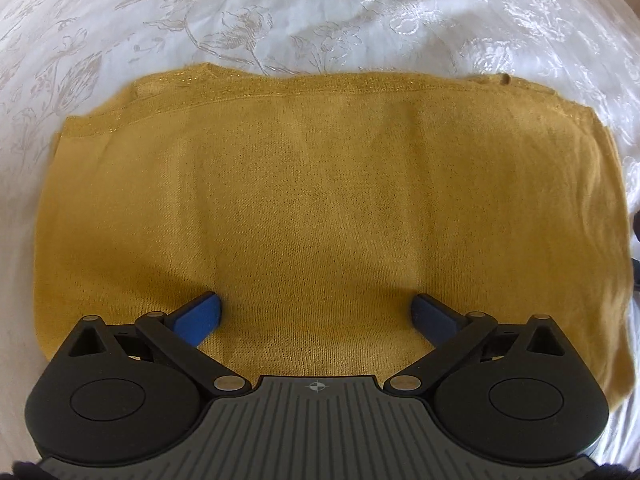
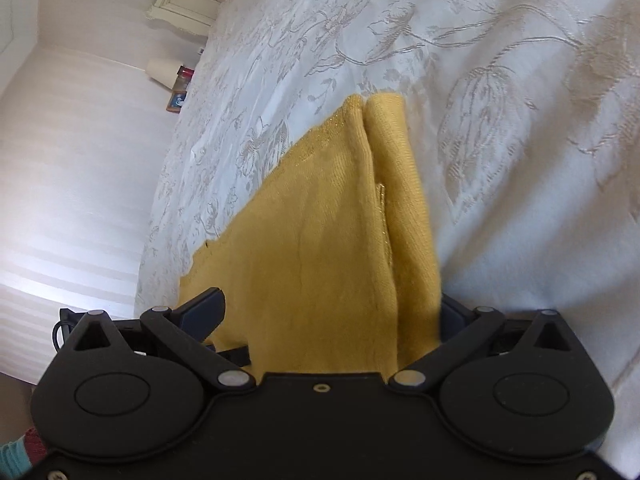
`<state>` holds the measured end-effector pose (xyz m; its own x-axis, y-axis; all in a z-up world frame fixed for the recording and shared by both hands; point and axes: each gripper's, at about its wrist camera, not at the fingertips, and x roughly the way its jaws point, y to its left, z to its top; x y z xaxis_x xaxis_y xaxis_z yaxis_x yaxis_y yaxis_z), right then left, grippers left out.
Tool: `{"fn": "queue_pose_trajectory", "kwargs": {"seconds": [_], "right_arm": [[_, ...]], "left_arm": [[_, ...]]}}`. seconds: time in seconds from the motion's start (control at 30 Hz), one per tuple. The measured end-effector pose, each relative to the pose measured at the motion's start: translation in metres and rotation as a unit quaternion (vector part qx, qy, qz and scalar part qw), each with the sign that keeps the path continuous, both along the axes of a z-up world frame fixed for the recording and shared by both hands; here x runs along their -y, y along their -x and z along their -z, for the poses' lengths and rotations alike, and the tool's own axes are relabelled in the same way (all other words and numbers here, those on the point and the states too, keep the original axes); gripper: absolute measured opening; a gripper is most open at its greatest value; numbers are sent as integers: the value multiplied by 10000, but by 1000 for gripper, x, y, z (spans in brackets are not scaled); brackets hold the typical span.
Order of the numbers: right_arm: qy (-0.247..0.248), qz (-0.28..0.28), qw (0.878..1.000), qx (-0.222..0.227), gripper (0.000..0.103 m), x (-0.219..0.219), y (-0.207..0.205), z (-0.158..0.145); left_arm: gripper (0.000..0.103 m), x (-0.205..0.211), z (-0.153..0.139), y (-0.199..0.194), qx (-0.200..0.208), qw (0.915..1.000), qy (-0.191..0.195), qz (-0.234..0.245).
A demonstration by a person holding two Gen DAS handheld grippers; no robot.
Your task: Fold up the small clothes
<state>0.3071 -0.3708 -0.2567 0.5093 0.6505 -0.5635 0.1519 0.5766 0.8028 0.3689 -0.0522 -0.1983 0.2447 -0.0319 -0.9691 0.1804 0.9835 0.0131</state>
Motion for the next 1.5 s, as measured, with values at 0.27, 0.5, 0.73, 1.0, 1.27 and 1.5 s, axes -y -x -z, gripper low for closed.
{"fn": "queue_pose_trajectory", "kwargs": {"seconds": [0.27, 0.5, 0.73, 1.0, 1.27, 1.5], "right_arm": [[-144, -26, 9998, -122, 103, -2, -8, 2], [302, -293, 9990, -138, 72, -8, -5, -7], [647, -92, 9973, -332, 26, -9, 3, -13], [896, 155, 9955, -268, 24, -35, -3, -67], [996, -85, 9949, 115, 24, -113, -19, -126], [816, -401, 9956, 248, 24, -202, -33, -131]], "left_arm": [[103, 3, -1, -5, -44, 10000, -66, -8], [84, -12, -44, 23, 453, 9985, -174, -260], [84, -51, -77, 59, 830, 9950, -348, -431], [84, -100, -92, 64, 1056, 9934, -183, -416], [84, -154, -98, 57, 1282, 9895, 322, -589], [84, -209, -98, 67, 1302, 9888, 390, -611]]}}
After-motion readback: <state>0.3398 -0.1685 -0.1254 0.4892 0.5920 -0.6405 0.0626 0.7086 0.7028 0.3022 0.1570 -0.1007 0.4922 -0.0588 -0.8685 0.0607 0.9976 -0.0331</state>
